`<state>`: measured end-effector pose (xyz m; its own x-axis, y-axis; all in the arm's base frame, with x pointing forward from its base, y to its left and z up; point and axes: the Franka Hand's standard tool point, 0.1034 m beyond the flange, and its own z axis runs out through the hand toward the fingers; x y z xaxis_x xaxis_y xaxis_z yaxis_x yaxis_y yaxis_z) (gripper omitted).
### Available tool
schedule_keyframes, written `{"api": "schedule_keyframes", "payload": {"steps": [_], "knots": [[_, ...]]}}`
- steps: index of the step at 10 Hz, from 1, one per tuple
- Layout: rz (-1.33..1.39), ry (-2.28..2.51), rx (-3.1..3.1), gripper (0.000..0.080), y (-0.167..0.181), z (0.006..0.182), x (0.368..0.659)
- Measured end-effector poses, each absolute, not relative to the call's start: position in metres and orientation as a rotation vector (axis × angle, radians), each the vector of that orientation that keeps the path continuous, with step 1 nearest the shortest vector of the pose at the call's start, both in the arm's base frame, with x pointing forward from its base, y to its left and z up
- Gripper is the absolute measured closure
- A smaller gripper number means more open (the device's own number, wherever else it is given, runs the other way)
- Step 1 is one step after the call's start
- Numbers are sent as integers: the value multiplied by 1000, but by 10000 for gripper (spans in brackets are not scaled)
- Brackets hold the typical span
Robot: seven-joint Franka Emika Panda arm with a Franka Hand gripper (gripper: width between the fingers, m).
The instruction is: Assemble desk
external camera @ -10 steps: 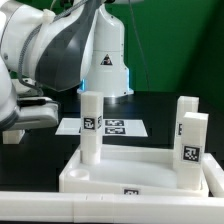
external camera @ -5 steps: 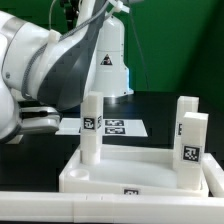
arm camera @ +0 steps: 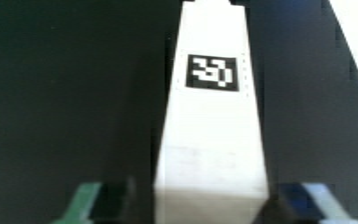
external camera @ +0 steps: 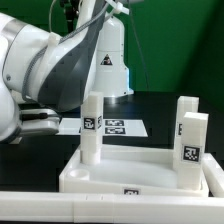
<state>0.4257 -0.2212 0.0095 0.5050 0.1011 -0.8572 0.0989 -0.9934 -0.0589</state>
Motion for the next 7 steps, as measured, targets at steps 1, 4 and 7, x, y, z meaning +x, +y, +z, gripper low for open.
{"api": "schedule_keyframes", "payload": {"steps": [1,4,7], "knots": [[1552,-181,-2724,516,-221,9,426],[1547,-200,-2728,516,-216,11,430],[1451,-287,-2728,516,-207,53,453]]}}
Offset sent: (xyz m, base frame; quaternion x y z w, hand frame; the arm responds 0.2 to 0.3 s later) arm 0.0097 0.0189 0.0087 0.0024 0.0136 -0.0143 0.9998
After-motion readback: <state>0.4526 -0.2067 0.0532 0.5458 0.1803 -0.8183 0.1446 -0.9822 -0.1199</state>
